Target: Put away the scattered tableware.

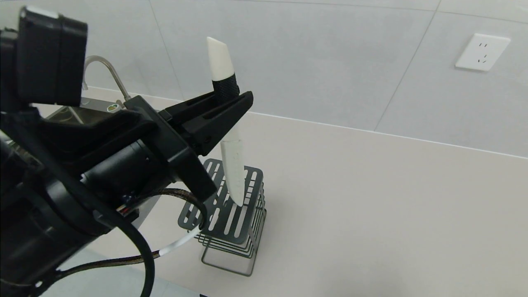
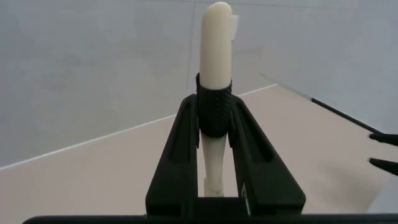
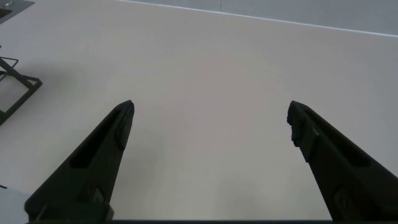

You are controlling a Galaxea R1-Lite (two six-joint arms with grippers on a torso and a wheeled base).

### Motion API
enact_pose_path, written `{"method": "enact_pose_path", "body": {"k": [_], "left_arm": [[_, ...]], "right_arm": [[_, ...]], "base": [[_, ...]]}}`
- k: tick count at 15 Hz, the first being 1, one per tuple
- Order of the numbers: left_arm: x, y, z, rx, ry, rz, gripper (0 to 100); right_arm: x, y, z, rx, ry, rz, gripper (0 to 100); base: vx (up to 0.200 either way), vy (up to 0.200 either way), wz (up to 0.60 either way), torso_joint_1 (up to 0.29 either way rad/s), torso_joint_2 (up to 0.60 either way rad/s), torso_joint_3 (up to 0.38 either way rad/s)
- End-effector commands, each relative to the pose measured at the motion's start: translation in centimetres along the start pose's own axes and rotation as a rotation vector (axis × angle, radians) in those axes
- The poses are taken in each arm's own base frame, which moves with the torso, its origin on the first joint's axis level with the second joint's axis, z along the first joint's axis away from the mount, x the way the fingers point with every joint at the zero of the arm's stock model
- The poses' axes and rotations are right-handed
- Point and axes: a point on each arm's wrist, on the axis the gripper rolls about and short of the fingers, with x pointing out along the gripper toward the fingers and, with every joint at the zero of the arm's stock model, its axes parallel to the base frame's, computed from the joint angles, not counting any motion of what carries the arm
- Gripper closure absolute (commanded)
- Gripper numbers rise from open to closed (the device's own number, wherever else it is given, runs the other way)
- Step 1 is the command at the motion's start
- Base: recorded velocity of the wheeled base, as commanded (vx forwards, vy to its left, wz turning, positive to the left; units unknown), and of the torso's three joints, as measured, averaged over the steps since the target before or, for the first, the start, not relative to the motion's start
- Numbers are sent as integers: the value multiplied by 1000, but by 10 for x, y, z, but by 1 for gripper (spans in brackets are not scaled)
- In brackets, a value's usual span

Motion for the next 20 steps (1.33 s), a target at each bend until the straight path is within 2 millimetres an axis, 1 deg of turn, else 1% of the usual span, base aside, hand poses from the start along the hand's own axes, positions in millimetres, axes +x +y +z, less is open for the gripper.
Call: {"method": "enact_pose_path", "body": {"k": [1, 4, 7, 9, 10, 14, 16, 18, 20], "left_arm": [[7, -7, -2, -8, 11, 21, 100], [12, -4, -8, -1, 32, 131, 100], [16, -1, -10, 17, 38, 153, 100], [29, 4, -15, 64, 35, 178, 100], [35, 5, -20, 76, 39, 183, 100], [43, -1, -33, 88, 75, 164, 100], [46, 0, -38, 98, 82, 168, 100], [49, 1, -42, 106, 86, 171, 100], [52, 2, -39, 128, 75, 176, 100]], "right_arm": [[0, 0, 0, -1, 2, 0, 0], [0, 0, 0, -1, 3, 0, 0], [0, 0, 0, -2, 2, 0, 0], [0, 0, 0, -4, 3, 0, 0], [0, 0, 0, -4, 3, 0, 0], [0, 0, 0, -2, 5, 0, 0], [0, 0, 0, -4, 5, 0, 0], [0, 0, 0, -2, 5, -1, 0], [0, 0, 0, -2, 5, -1, 0]], "base": [[0, 0, 0, 0, 0, 0], [0, 0, 0, 0, 0, 0], [0, 0, 0, 0, 0, 0], [0, 0, 0, 0, 0, 0], [0, 0, 0, 0, 0, 0], [0, 0, 0, 0, 0, 0], [0, 0, 0, 0, 0, 0], [0, 0, 0, 0, 0, 0], [0, 0, 0, 0, 0, 0]]}}
